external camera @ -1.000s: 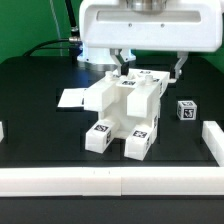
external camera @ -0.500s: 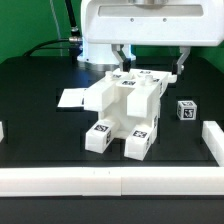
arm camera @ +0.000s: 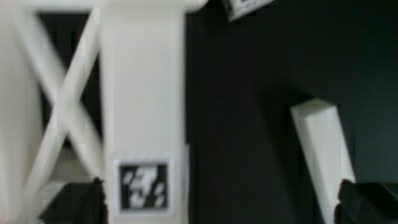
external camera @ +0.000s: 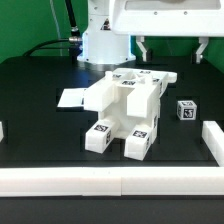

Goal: Assemble chair

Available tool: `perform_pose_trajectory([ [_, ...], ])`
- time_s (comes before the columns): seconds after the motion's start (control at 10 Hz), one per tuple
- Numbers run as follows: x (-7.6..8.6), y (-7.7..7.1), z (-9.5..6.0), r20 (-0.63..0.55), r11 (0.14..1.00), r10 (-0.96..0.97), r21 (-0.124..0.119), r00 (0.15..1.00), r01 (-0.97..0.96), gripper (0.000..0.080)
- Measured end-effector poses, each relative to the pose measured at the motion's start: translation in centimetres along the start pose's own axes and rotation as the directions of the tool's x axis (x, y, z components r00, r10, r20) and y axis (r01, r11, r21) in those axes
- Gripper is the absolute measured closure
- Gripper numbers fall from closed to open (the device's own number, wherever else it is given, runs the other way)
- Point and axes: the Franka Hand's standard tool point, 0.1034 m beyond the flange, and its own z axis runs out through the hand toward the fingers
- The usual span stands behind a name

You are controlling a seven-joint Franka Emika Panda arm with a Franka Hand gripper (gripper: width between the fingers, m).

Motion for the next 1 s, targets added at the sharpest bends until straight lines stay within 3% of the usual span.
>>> perform_pose_trajectory([
  [0.4, 0.1, 0.2, 0.0, -0.008, 1.000, 0.008, 0.006, 1.000, -0.008, 0.0151],
  [0.5, -0.8, 0.3, 0.3, -0.017, 1.000, 0.026, 0.007, 1.000, -0.025, 0.0151],
  [0.9, -7.0, -2.8, 3.3, -0.012, 0.999, 0.035, -0.021, 0.999, -0.036, 0.0151],
  [1.0, -7.8, -3.3, 3.7, -0.009, 0.999, 0.040, -0.027, 0.999, -0.040, 0.0151],
])
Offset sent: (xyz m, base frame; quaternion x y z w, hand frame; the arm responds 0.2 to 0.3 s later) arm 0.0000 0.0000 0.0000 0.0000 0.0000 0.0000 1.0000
